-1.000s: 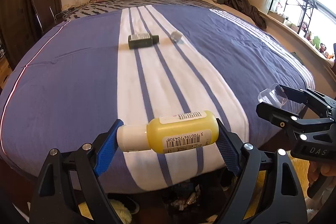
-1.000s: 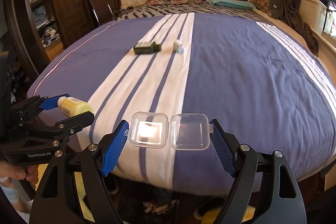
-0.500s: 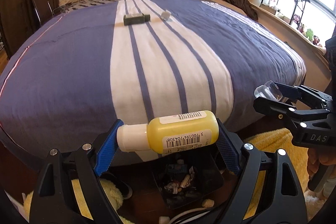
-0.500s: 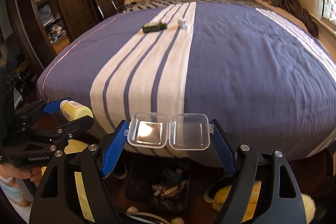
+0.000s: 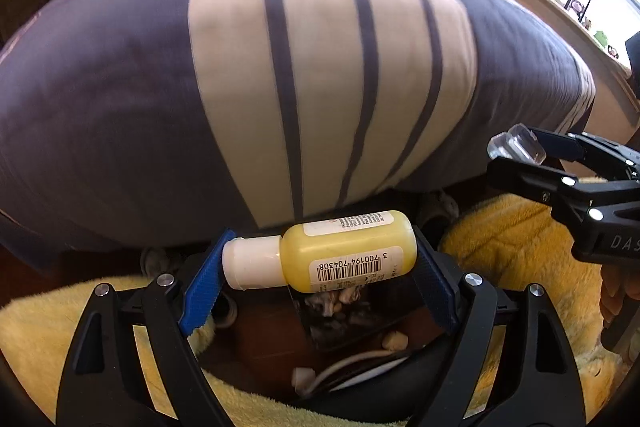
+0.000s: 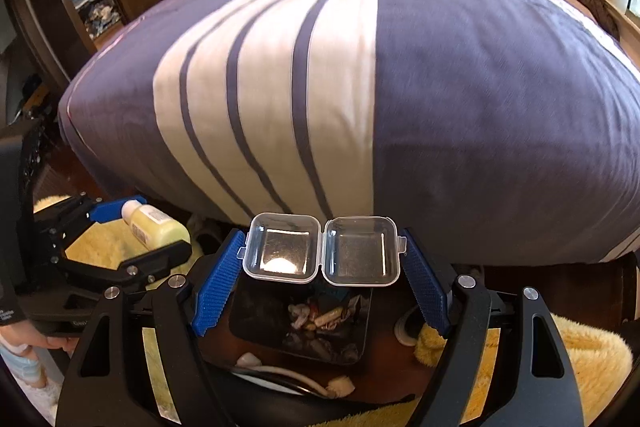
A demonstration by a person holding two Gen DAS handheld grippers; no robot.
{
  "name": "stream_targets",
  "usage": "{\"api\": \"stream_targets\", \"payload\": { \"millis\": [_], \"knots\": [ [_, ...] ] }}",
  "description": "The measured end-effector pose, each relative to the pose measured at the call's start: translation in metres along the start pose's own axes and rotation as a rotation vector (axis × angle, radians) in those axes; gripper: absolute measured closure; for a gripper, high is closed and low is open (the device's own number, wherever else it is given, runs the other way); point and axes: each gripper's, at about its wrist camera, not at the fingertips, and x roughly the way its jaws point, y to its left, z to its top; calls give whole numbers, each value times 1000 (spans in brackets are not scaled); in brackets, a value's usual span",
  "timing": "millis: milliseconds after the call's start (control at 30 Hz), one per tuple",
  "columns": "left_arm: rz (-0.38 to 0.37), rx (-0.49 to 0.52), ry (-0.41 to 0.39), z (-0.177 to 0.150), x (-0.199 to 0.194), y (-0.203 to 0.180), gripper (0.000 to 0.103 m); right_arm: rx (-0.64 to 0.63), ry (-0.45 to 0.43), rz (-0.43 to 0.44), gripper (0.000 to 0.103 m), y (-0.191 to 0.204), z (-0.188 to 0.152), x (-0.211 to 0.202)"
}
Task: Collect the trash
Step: 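Carry the yellow bottle in the left tool while the right tool carries the box to the bin, then open the left tool over the bin while the right tool releases the plastic box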
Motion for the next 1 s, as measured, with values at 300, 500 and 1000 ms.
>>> {"api": "stream_targets", "payload": {
  "millis": [300,500,1000],
  "knots": [
    [-20,5,108,-21,40,-2,22,23,91,-13,24,-5,-16,36],
    [-45,-6,210,-29,72,0,22,68,170,-1,24,-16,-29,63],
    [-69,-32,289,-28,98,8,16,89,249,34,18,-13,-21,96]
  ]
}}
